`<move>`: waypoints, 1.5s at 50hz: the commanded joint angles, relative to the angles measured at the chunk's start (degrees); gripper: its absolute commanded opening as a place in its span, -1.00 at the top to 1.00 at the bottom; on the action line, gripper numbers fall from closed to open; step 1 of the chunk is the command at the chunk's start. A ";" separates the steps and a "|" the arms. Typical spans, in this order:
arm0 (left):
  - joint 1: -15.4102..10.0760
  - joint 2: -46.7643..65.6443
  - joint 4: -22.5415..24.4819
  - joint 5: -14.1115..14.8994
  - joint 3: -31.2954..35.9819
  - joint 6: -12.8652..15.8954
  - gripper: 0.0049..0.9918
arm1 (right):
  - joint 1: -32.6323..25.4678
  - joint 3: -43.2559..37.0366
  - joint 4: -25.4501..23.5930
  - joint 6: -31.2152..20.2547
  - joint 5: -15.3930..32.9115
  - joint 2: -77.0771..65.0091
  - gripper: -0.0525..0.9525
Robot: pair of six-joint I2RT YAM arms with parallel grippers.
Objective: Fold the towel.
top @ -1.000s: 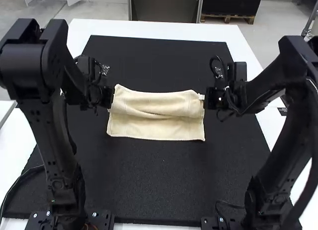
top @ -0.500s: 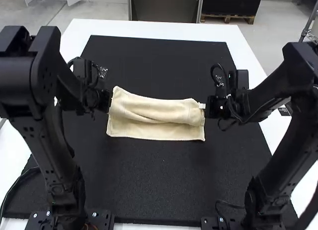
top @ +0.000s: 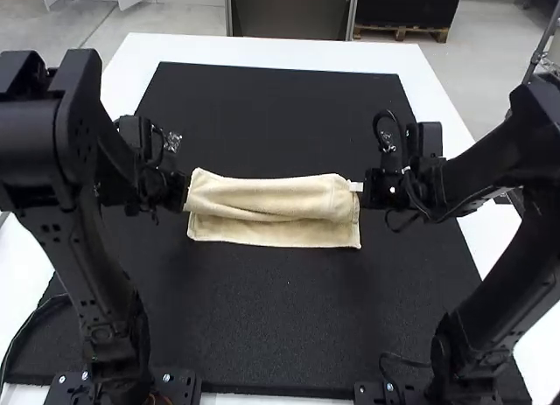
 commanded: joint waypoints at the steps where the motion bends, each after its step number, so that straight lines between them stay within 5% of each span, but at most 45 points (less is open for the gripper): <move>1: 1.39 -1.68 0.16 -0.67 -0.50 1.73 0.97 | -0.85 -0.94 0.07 -1.04 0.39 -1.28 0.93; 41: 1.04 -1.32 5.53 -0.84 -6.56 4.27 0.97 | -3.05 -4.63 3.23 -3.07 0.65 3.73 0.93; 48: 1.04 -1.24 6.14 -0.75 -6.65 4.10 0.81 | -3.05 -4.54 3.93 -3.24 0.74 4.26 0.92; 59: 1.13 -1.15 6.32 -0.84 -6.74 4.27 0.49 | -3.05 -4.63 4.20 -4.38 2.76 4.35 0.43; 70: 1.83 -0.89 7.37 -0.75 -6.74 4.27 0.35 | -3.05 -4.72 4.29 -4.56 2.76 4.26 -0.70; 75: 2.62 -0.89 7.99 -0.84 -6.74 4.19 0.26 | -3.14 -4.54 4.29 -4.82 2.68 4.35 -0.90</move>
